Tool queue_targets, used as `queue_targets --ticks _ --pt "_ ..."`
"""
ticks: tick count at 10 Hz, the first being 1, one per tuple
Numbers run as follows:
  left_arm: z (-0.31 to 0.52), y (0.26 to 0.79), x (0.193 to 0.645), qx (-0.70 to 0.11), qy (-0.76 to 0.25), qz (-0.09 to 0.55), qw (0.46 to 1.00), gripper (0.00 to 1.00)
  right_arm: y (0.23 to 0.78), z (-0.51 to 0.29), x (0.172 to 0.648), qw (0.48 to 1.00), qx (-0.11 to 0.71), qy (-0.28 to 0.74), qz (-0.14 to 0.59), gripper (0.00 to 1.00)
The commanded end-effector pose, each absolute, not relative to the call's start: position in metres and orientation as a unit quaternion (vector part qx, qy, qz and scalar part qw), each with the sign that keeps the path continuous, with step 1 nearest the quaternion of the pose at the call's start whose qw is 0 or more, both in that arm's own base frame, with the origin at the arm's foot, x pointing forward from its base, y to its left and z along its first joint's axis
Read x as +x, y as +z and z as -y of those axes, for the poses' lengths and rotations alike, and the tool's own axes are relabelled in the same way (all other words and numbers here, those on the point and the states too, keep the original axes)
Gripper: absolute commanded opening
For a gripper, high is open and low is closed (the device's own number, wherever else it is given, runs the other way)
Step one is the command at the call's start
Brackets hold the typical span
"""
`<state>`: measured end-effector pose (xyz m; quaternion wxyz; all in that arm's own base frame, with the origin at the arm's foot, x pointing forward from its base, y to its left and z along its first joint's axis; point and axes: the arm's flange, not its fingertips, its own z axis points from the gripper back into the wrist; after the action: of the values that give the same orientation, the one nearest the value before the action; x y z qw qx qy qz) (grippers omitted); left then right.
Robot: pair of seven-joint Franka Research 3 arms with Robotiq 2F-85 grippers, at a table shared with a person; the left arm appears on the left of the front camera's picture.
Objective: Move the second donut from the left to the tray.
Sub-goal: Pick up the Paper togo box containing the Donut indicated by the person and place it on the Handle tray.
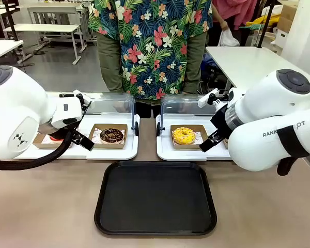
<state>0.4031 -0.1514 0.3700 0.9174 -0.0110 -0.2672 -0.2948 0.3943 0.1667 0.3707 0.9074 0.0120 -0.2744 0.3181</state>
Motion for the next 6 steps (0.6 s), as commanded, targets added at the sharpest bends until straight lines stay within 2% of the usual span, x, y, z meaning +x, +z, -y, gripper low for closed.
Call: queue_targets --ticks 1,6 --pt "0.1514 0.3702 0.4031 -0.011 -0.295 0.267 0.917 1.00 0.3707 -0.1666 0.3943 0.908 0.012 0.318 0.274 1.00" --pt "0.1514 0.3700 0.4031 -0.011 -0.295 0.267 0.917 1.00 0.3707 -0.1667 0.3943 0.907 0.012 0.318 0.274 1.00"
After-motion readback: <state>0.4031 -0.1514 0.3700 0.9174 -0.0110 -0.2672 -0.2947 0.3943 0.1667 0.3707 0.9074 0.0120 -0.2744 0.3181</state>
